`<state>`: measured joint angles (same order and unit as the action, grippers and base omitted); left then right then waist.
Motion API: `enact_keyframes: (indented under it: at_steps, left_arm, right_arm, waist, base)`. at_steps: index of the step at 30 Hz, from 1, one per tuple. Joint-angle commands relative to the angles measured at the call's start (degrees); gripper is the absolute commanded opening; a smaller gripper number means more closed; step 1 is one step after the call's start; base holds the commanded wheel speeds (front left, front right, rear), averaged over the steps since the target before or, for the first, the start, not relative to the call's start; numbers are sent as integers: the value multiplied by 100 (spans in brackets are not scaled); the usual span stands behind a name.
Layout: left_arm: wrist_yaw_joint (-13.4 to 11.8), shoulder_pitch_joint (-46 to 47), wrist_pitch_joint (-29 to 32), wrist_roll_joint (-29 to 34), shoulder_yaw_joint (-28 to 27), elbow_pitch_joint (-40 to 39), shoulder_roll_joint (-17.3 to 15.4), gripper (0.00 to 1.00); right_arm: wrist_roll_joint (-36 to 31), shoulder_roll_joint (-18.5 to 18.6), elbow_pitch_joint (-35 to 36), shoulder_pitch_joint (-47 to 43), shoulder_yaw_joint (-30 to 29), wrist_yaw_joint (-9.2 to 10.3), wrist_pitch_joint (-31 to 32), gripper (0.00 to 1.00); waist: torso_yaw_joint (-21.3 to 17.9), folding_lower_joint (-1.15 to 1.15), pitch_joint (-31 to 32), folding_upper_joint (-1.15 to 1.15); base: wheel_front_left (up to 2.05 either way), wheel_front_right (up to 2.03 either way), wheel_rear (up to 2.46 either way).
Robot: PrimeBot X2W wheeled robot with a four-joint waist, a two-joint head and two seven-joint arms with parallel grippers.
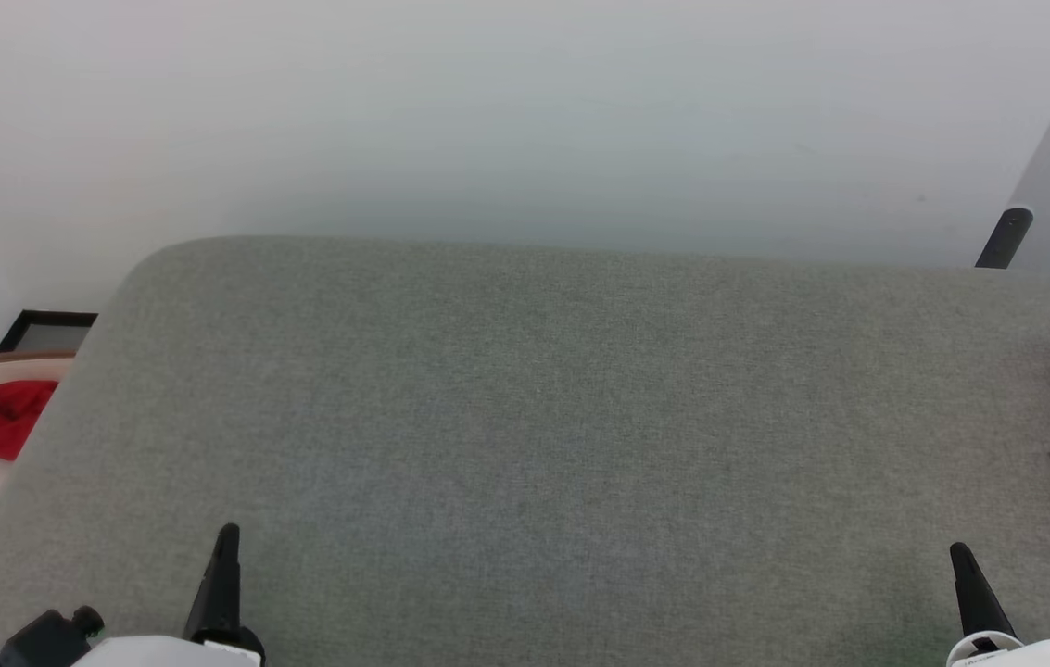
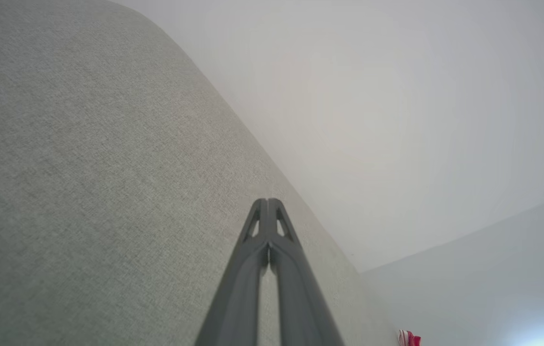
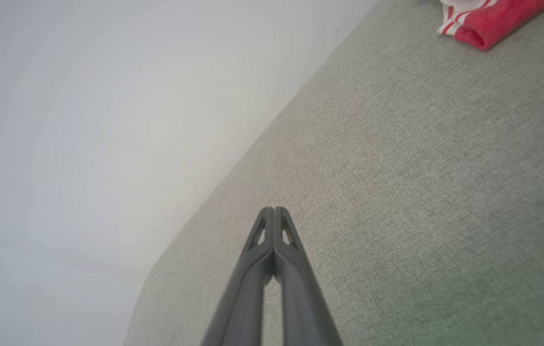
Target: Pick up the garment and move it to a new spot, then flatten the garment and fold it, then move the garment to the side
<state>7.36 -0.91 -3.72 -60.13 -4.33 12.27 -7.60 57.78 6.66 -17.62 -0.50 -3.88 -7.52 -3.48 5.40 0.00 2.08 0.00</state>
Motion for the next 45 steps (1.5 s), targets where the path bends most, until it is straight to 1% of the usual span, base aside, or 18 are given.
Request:
enact_keyframes:
  at_steps: [1,20,45]
  left_arm:
    - [10,142,36,-143,-37,-39,-14,0]
    - [14,337,358,-1119,-101,26,142,0]
    - [18,542,698,-2169,-166,99,307,0]
  right_arm:
    - [170,1,89,161,-43,2,38,0]
    - [1217,-118,181,329,-116,3,350,0]
    - [2337,-256,280,529,-202,3,685,0]
  waist:
    - [-12,0,-6,0]
    - [-144,0,-61,0]
    - [-317,0,-133,0]
  base:
    - [0,0,0]
    - [0,0,0]
    - [0,0,0]
